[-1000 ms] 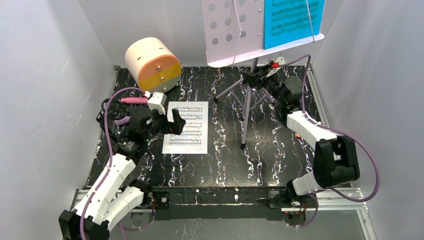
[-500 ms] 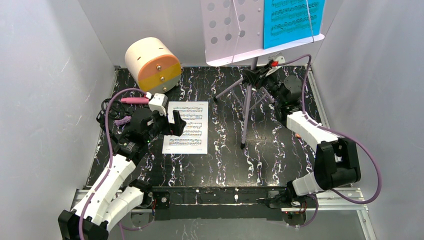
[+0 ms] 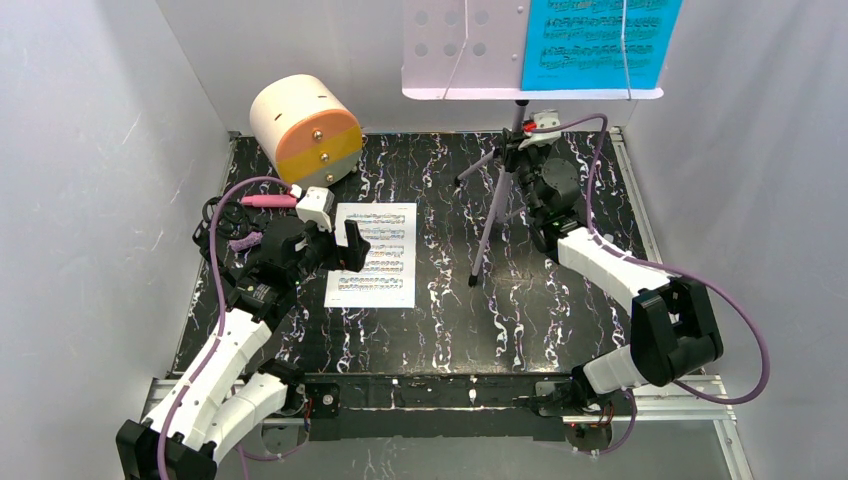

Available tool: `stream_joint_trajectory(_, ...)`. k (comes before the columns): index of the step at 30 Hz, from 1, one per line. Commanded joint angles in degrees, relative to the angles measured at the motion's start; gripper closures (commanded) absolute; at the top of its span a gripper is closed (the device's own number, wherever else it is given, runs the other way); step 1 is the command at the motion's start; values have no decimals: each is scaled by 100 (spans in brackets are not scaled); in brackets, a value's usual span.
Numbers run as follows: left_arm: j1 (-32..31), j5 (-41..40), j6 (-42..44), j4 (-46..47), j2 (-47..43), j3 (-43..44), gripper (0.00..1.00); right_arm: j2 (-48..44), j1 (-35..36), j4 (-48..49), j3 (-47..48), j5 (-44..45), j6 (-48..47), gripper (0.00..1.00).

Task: Pack up the instrument practice props
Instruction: Adjust the music stand at the center of the board.

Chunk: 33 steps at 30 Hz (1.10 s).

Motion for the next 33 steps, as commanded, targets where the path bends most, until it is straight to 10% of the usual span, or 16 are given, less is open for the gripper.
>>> stream_joint_trajectory(1, -48, -141, 55, -90, -112, -14, 3, -42, 64, 1159, 317, 1663, -1032, 99)
stream_joint_trajectory(19, -65, -287, 46, -131, -167, -7, 4, 918, 1148, 3456, 389, 4036, -1896, 99)
stream_joint_trajectory(33, -81, -289, 61, -171, -219, 21, 3, 1296, 1468, 3021, 557, 4934, -633, 99)
